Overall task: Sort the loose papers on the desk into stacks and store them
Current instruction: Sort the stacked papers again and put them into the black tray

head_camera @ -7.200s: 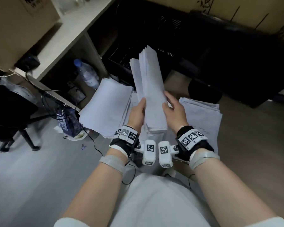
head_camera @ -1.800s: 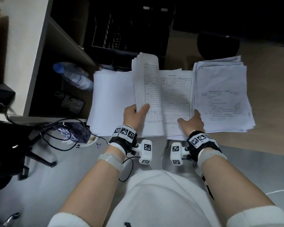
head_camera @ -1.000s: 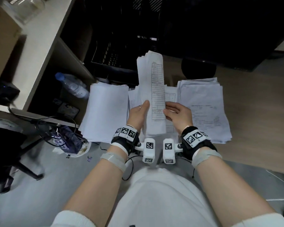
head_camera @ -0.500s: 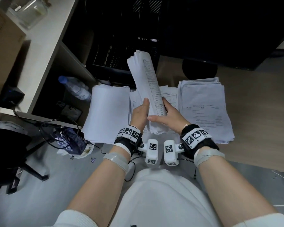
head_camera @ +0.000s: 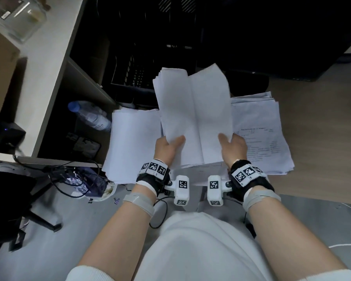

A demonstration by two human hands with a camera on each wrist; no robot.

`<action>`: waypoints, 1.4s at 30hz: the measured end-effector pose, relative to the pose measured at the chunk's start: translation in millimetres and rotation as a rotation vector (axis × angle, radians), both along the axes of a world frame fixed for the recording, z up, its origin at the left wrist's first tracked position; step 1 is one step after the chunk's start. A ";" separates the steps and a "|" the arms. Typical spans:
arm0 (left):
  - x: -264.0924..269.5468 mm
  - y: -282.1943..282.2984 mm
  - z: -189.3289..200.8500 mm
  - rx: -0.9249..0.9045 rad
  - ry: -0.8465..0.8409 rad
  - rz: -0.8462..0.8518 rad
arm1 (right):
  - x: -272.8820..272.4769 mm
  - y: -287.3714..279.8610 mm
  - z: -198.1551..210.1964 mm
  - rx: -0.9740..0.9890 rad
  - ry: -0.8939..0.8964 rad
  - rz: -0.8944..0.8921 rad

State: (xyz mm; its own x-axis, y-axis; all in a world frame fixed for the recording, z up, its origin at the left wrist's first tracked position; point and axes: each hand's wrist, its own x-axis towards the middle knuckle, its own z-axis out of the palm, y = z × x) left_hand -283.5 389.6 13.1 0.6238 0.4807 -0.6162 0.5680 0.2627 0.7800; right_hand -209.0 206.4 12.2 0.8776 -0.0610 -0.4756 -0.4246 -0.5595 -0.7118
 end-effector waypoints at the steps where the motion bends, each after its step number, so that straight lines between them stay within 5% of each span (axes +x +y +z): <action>1: 0.2 2.5 -0.9 0.003 -0.003 0.007 | -0.6 -4.1 -0.4 -0.067 -0.047 -0.077; 4: 1.5 13.9 -4.5 0.030 -0.011 0.058 | 1.0 -17.1 7.1 -0.257 -0.177 -0.333; 7: 3.4 30.5 -7.6 0.051 -0.024 0.095 | -1.8 -20.1 9.8 -0.383 -0.308 -0.362; 10: 0.6 45.5 -9.6 0.055 -0.040 0.083 | -16.7 2.9 -2.3 -0.355 -0.417 -0.128; 13: -7.1 60.5 -11.6 0.041 -0.023 0.043 | -37.0 36.5 -30.8 -0.366 -0.167 0.168; 17: -23.4 87.6 -21.0 0.038 0.021 -0.017 | -60.6 72.8 -68.2 -0.425 0.027 0.269; 22: -40.3 114.0 -29.2 0.064 0.070 -0.079 | -74.4 99.8 -104.0 -0.423 0.060 0.435; 25: -44.6 118.4 -30.8 0.063 0.083 -0.099 | -78.4 104.8 -112.3 -0.294 0.115 0.533; 34: -43.1 78.2 -10.9 -0.004 0.014 -0.191 | -69.7 96.4 -38.4 0.324 0.112 0.108; 42: -41.1 26.1 24.9 -0.136 -0.029 -0.041 | -62.5 63.4 4.3 0.422 0.204 0.509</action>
